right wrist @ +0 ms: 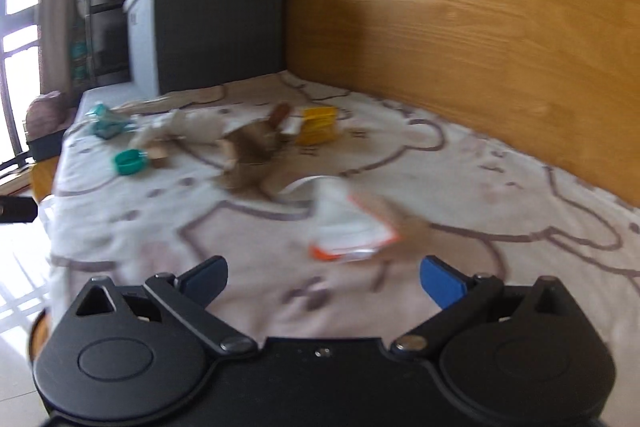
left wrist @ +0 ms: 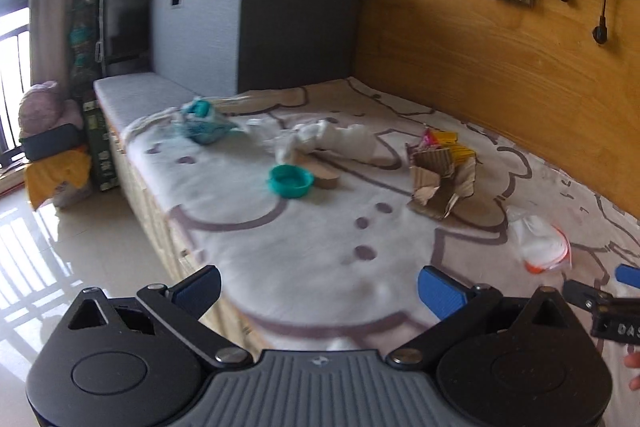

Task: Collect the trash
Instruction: 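Withdraw both tools from the wastebasket back toward the bench, then grasp the teal bottle cap with left gripper while right gripper grasps the clear plastic bag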

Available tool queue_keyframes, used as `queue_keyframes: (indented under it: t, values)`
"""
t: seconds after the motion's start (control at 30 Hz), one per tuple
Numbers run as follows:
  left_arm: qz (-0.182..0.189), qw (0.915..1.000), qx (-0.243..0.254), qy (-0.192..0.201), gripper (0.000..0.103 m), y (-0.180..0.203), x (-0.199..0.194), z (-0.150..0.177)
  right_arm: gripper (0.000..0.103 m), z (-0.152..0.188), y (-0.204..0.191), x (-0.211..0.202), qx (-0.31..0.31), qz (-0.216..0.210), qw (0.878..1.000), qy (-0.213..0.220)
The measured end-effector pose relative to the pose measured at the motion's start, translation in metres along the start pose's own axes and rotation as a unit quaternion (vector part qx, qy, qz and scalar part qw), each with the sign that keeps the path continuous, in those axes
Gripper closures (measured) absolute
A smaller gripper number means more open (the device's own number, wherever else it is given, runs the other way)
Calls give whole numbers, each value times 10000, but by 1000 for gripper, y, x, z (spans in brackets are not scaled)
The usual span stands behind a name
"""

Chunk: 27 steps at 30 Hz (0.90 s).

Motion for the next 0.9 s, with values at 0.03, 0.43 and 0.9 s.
queue_keyframes:
  t: [0.03,0.43,0.9]
  values:
    - [1,10000,26,-8,0,4,7,-1,0,2,6,2,35,43,10000,0]
    - [-495,9981,357,-74,0,17,98,-29,0,-2,40,30,-220,493,9985,126]
    - [-840,9946,461,-405,0,1,169,-49,26,-14,-2,75,-2659,1160,9567,233]
Point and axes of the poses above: each gripper's, at about its wrist camera, not at the fingertips, and x roughly the way its jaws point, y to its right, z to its underside, the point moved 3 cm from there along x, roughly the way its jaws point, and after that the axes turned 13 degrees about -x, right-handed, at the moved point
